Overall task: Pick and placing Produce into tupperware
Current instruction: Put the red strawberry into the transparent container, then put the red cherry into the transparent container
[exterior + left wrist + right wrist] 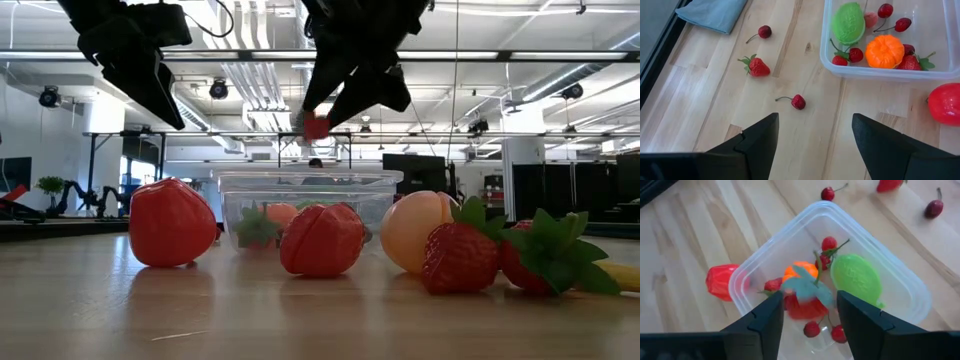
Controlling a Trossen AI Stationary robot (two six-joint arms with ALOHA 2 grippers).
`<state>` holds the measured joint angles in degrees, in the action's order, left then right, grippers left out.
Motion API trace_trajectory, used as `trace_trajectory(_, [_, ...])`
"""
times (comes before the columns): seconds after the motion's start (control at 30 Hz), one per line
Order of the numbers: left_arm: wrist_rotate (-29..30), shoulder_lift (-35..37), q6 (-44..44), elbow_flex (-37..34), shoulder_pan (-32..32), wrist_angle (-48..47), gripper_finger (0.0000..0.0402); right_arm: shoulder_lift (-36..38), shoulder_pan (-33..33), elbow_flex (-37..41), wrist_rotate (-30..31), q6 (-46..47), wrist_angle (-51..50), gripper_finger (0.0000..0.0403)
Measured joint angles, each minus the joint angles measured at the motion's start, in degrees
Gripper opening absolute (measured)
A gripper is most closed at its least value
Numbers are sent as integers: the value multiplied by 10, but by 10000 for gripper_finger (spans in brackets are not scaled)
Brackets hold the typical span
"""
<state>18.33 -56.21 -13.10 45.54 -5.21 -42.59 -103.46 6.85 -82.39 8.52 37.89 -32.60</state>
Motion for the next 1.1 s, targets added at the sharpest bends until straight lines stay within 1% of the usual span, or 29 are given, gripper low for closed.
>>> trace_trajectory(0.23, [0,0,0,0,0,0,238,0,-1,-1,5,24,-2,216])
trace_trajectory(0.33, [0,-3,6,0,5,0,238,0,0,-6,5,41,-16,224])
trace_trajectory(0.4, [0,-8,30,-1,10,1,238,2,0,-10,7,41,-19,225])
trace_trajectory(0.47, [-3,-18,71,-4,17,3,238,8,2,-13,23,41,-30,225])
trace_trajectory(0.53, [-13,-32,104,-10,28,9,238,17,4,-19,54,45,-45,225])
trace_trajectory(0.6, [-36,-53,105,-10,45,17,238,33,4,-20,87,62,-65,225])
trace_trajectory(0.67, [-70,-76,83,-8,67,21,238,52,4,-24,123,83,-80,226])
trace_trajectory(0.77, [-119,-119,17,-7,98,30,238,93,4,-24,175,104,-118,226])
trace_trajectory(0.87, [-158,-161,-42,-6,116,42,238,134,4,-22,202,123,-164,226])
trace_trajectory(0.97, [-165,-198,-91,-4,119,52,238,168,4,-19,216,134,-213,226])
trace_trajectory(1.1, [-159,-237,-153,9,120,61,238,205,4,-18,242,142,-281,226])
